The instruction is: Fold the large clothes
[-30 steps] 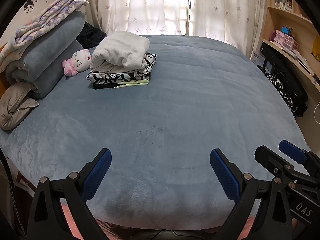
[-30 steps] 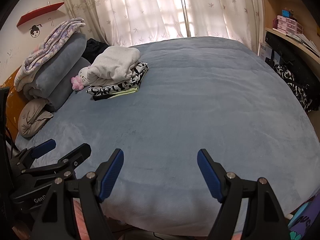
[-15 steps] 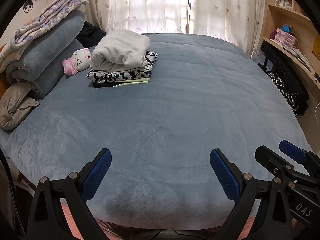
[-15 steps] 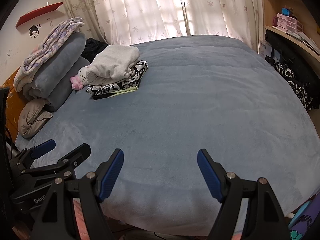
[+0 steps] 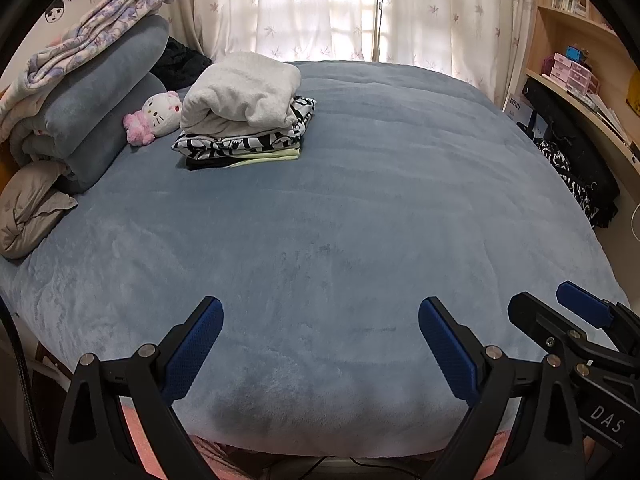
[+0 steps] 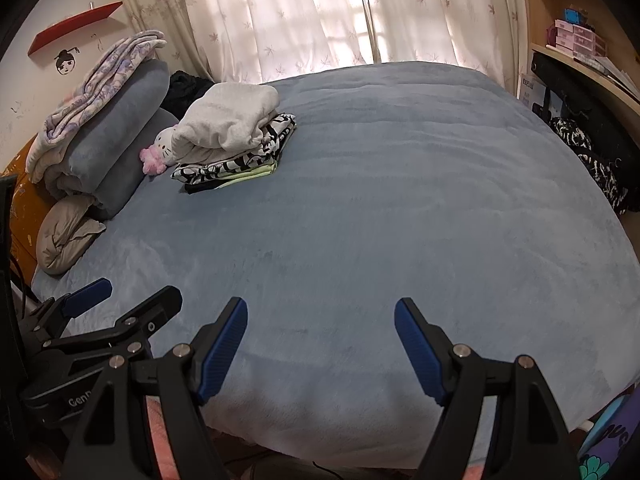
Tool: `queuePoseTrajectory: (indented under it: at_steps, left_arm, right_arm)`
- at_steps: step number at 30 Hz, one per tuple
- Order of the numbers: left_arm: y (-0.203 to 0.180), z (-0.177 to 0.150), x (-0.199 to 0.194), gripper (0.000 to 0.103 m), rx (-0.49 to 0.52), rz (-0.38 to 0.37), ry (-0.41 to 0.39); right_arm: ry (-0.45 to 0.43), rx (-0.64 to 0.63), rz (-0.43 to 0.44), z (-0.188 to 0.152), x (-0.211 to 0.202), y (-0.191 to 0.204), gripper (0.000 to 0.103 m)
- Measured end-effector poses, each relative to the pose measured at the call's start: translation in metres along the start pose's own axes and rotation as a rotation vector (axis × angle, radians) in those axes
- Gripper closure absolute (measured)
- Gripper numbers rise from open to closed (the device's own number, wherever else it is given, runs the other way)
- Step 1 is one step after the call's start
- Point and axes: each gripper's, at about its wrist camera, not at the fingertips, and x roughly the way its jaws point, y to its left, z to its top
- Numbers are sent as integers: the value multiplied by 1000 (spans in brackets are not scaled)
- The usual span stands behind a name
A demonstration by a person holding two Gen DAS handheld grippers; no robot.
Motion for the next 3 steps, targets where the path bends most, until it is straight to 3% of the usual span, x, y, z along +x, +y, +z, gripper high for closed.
queuePoseTrajectory:
  at_steps: [3]
  left_arm:
    - [2,0,3,6,0,-3,9]
  right_arm:
    - [9,0,-3,-1,2,2,27]
